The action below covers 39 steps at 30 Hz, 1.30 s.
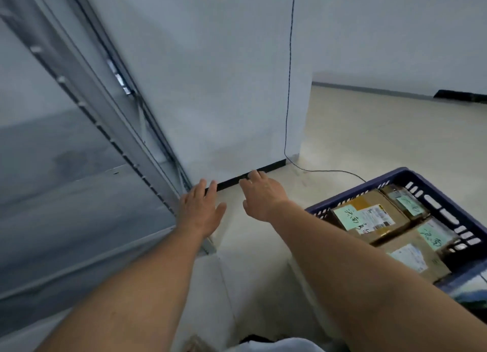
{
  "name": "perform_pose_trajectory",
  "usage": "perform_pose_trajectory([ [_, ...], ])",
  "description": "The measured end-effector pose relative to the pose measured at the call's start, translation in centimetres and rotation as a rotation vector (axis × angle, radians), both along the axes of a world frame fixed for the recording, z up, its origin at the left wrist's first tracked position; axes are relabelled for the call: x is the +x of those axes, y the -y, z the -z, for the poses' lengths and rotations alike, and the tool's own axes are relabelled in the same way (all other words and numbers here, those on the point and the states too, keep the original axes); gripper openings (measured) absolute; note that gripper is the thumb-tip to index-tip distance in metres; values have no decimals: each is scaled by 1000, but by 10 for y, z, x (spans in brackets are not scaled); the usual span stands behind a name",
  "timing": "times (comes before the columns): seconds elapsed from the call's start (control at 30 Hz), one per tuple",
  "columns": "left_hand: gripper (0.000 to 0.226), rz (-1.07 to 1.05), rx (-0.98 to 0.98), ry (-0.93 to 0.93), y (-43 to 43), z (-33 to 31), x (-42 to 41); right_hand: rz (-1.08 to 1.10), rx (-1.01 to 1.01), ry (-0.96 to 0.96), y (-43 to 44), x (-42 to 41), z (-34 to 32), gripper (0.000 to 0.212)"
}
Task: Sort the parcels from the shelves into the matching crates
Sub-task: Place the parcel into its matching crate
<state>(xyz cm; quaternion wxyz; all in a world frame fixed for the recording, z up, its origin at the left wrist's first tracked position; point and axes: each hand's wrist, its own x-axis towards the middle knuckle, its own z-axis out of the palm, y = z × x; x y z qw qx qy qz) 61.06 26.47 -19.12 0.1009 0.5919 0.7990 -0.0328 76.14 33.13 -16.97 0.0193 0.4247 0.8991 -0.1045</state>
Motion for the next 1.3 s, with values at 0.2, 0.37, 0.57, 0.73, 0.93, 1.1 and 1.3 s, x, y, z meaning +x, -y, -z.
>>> perform_pose_trajectory([
  [0.2, 66, -136, 53, -12, 74, -8, -80, -229, 46, 34, 53, -91, -12, 44],
  [0.37, 67, -255, 74, -41, 159, -20, -166, -350, 77, 73, 114, -186, -31, 43],
  [0.57, 70, -473, 87, -78, 285, -34, -282, -498, 186, 74, 206, -317, -48, 61],
  [0.73, 73, -652, 159, -104, 389, -47, -351, -617, 239, 77, 291, -409, -58, 75],
  [0.93, 81, -837, 211, -121, 490, -50, -401, -848, 284, 27, 380, -490, -67, 61],
  [1.1, 80, -963, 222, -102, 544, -35, -433, -1003, 269, 23, 436, -550, -64, 52],
  [1.3, 77, -1102, 189, -127, 599, -28, -494, -1151, 239, 13, 483, -636, -54, 47],
])
